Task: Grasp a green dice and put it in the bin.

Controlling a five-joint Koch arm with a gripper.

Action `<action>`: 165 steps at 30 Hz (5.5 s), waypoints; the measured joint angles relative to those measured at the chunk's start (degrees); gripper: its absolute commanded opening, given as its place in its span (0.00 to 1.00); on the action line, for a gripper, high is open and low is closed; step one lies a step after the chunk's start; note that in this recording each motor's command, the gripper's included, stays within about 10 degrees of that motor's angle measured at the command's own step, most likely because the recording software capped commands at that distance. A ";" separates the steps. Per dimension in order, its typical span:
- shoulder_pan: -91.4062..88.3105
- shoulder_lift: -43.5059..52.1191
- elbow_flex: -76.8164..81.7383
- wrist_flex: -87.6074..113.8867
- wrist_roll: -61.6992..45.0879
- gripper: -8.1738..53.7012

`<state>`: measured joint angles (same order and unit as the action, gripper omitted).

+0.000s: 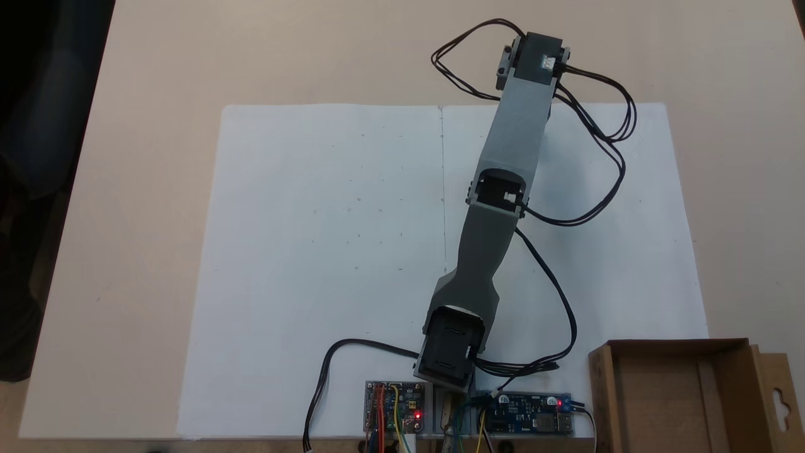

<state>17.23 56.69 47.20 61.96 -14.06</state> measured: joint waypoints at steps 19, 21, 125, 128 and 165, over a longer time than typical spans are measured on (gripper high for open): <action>0.00 -8.79 -3.60 0.00 -5.10 0.80; 0.35 -9.67 -3.69 0.00 -5.80 0.80; 52.29 8.96 -6.59 1.49 -7.38 0.33; 58.27 8.96 -6.50 3.52 -7.38 0.33; 86.40 7.03 6.77 9.93 -17.93 0.33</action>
<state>103.62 63.72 53.96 71.89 -31.99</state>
